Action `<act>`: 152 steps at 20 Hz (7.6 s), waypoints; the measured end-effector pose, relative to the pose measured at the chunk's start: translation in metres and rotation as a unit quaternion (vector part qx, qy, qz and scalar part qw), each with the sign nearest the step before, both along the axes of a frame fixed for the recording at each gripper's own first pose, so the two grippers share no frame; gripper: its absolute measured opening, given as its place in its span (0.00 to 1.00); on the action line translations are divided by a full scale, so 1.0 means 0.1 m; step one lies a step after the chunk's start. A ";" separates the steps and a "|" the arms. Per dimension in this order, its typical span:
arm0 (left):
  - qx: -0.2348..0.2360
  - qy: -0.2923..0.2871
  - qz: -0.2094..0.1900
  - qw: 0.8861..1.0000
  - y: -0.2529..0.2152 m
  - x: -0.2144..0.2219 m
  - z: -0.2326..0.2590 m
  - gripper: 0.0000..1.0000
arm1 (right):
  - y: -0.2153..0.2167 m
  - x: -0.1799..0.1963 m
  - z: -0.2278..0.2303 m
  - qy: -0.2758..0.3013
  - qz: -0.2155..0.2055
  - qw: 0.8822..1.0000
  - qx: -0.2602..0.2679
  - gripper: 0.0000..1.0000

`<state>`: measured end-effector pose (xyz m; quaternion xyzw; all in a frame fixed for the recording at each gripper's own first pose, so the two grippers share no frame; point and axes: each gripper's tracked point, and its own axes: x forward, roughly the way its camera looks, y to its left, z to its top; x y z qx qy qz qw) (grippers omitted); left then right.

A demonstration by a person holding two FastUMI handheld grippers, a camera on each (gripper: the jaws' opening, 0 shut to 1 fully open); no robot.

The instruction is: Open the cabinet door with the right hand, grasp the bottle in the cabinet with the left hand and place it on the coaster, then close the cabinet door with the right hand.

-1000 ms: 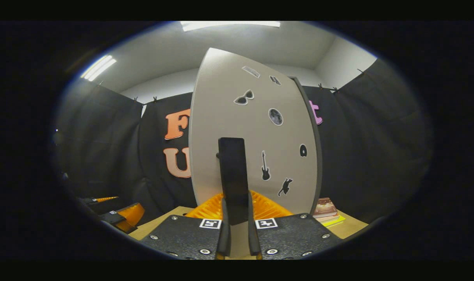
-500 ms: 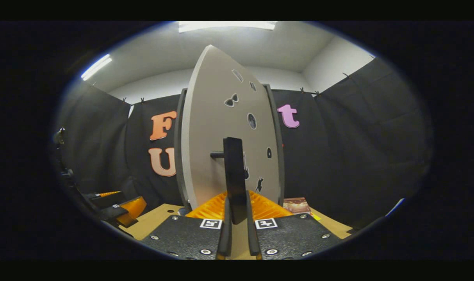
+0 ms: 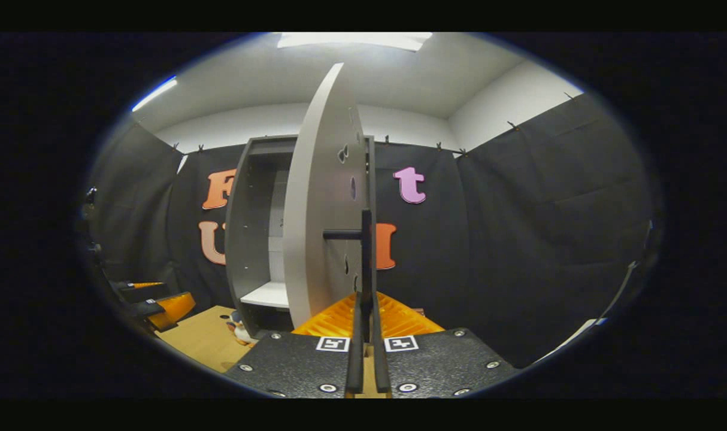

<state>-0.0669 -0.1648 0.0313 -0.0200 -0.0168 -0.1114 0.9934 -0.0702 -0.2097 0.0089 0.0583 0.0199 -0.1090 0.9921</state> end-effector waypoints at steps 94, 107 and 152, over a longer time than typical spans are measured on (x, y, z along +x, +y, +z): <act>0.003 -0.066 -0.122 0.990 -1.05 2.20 -0.27 0.82 | 1.32 0.49 -0.26 0.024 0.042 0.999 0.014 0.93; 0.025 -0.022 -0.034 0.999 -0.33 0.85 -0.95 0.81 | 1.31 -0.33 -0.36 0.028 0.127 0.992 0.006 0.93; 0.037 0.110 -0.021 0.993 0.84 0.39 -3.53 0.85 | 2.76 0.49 -1.47 0.177 0.177 0.968 -0.004 0.93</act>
